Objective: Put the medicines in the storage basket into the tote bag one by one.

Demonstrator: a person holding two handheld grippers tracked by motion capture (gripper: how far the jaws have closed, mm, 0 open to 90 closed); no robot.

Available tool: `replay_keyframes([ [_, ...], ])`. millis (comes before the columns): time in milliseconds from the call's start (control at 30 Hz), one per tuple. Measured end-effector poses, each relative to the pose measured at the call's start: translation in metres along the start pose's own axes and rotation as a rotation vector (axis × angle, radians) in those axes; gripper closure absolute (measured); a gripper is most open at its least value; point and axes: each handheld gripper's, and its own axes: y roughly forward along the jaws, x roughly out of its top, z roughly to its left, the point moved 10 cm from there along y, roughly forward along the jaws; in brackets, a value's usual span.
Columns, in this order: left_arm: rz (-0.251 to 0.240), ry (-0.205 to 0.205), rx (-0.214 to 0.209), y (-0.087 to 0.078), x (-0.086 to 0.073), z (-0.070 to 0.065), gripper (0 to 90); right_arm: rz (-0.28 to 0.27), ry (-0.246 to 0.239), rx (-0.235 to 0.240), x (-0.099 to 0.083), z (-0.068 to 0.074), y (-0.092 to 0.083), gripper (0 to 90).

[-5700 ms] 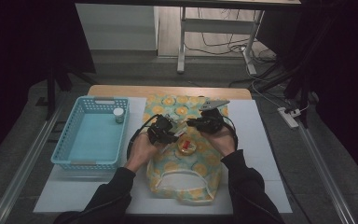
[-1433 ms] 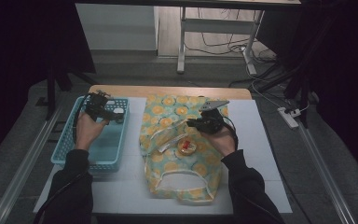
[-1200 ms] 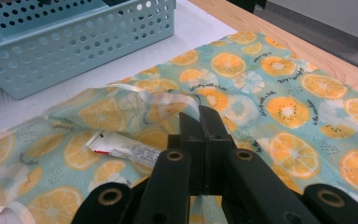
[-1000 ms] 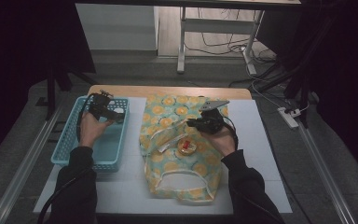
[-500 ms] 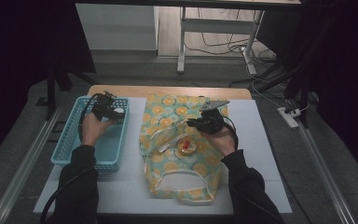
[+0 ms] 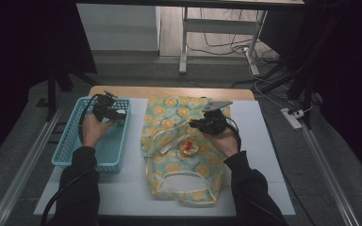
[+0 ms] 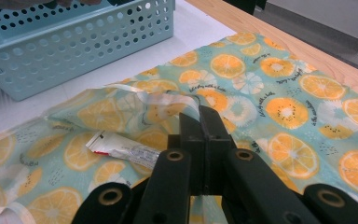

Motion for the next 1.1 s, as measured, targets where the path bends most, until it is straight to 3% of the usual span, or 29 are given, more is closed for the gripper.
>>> replay_keyframes([
  [767, -0.064, 0.011, -0.004, -0.048, 0.002, -0.008, 50.8, 0.000, 0.008, 0.006, 0.001, 0.001, 0.000, 90.0],
  [1100, -0.084, 0.061, -0.038, -0.072, 0.001, -0.021, 50.8, -0.002, 0.009, 0.004, 0.001, 0.001, 0.000, 90.0],
])
